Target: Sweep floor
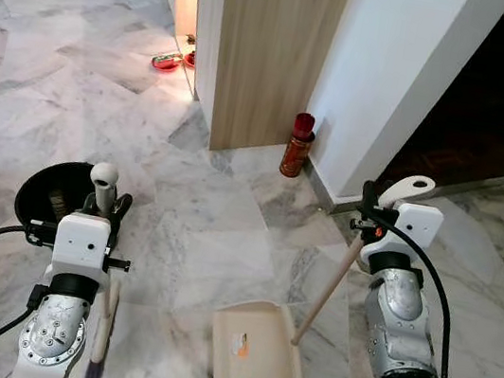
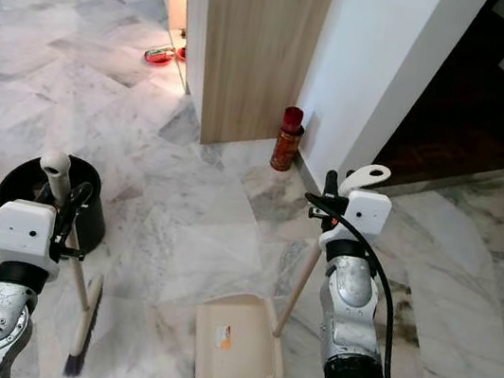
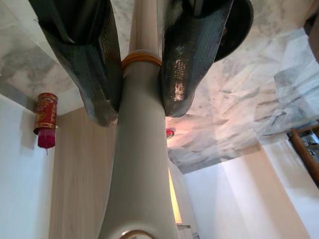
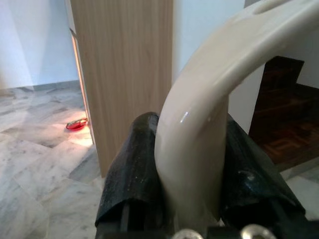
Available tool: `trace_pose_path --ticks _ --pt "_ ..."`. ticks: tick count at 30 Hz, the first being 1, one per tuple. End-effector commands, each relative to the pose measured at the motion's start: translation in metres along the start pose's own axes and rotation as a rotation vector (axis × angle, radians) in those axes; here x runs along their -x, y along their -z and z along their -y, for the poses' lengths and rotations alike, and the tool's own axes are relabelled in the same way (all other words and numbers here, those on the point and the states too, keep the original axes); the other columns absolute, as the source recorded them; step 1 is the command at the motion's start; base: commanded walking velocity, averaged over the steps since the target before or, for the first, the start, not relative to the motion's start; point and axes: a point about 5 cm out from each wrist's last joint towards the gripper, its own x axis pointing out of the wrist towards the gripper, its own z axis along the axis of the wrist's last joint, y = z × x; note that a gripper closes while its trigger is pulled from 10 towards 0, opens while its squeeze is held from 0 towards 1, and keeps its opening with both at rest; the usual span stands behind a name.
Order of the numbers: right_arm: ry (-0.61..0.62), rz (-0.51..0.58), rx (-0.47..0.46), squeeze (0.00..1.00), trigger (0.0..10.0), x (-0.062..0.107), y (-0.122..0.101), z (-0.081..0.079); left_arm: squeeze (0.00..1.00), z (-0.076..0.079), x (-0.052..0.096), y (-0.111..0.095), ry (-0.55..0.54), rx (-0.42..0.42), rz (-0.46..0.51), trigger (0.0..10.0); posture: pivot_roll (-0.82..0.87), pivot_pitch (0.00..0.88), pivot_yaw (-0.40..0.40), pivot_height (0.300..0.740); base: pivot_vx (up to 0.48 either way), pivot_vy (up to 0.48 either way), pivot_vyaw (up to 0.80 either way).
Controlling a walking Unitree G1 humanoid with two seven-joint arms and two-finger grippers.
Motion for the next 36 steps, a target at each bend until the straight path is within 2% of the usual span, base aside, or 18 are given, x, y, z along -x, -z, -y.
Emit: trace_pose_path --ticks 1,7,12,36 --pt "0.004 0.025 0.014 0.00 10.0 -0.0043 -0.0071 0.0021 0.00 -0.0008 -0.0013 -0.0013 -0.009 -0.010 0.008 10.0 0.04 0.096 -0.034 0.740 0.000 0.000 -0.80" --pt "0.005 0.023 0.011 0.00 10.0 -0.0047 -0.0069 0.0014 0.00 -0.0019 -0.0016 -0.0014 -0.013 -0.026 0.008 10.0 0.05 0.092 -0.033 0.740 0.000 0.000 -0.80" --pt "0.006 0.021 0.011 0.00 10.0 -0.0045 -0.0064 0.0012 0.00 -0.0019 -0.0023 -0.0008 -0.010 -0.027 0.006 10.0 0.05 0.089 -0.033 0.740 0.000 -0.448 -0.80" --pt "0.050 0.006 0.015 0.00 10.0 0.0023 0.0004 0.0020 0.00 -0.0006 -0.0085 -0.0026 0.006 -0.009 0.022 10.0 0.04 0.096 -0.015 0.740 0.000 0.000 -0.80"
